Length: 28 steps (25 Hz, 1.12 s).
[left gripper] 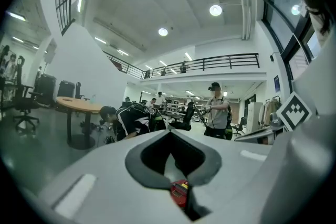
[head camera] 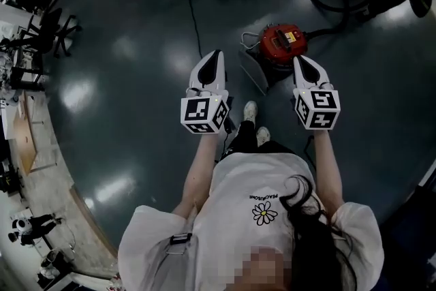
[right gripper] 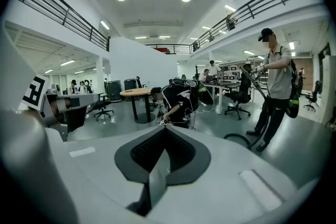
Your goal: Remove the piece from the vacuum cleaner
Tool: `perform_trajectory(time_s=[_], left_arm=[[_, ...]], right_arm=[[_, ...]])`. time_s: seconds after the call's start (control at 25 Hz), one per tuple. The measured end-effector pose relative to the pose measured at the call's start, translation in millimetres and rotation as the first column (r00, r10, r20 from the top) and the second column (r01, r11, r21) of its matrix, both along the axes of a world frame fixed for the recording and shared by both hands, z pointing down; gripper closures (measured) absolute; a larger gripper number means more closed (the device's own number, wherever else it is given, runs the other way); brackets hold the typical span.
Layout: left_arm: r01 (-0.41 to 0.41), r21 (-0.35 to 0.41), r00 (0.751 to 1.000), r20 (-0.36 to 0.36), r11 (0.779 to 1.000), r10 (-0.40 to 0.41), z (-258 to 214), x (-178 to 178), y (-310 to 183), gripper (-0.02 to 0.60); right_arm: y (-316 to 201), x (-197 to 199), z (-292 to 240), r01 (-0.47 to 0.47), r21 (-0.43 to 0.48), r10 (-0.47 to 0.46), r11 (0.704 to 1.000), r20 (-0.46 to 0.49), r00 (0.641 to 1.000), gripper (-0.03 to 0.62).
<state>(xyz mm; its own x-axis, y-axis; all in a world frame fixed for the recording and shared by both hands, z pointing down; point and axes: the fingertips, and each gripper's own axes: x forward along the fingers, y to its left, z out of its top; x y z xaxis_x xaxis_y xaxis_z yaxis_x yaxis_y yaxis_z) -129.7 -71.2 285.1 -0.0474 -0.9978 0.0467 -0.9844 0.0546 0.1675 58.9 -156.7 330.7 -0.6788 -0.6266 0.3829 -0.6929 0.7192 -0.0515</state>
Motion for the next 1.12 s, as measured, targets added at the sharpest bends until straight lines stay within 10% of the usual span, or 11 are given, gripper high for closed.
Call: perform_trajectory(time_s=[0.32, 0.64, 1.12], left_arm=[[-0.002, -0.002, 1.000, -0.021, 1.000, 0.002, 19, -49, -76, 0.581], [-0.074, -0.170, 0.995, -0.081, 0.983, 0.061, 65, -33, -116, 0.581], [-0.149, -0.524, 0.968, -0.249, 0.839, 0.017, 310, -11, -175, 0.581]], right_arm=[[-71, -56, 16, 0.008, -0.016, -0.008, 1.000, 0.006, 1.000, 0.571], [-111, -63, 37, -0.024, -0.109, 0.022, 0.994, -0.016, 1.000, 0.571], [-186, -64, 311, 0.049, -0.388, -0.172, 0.920, -0.288, 0.942, 0.571]])
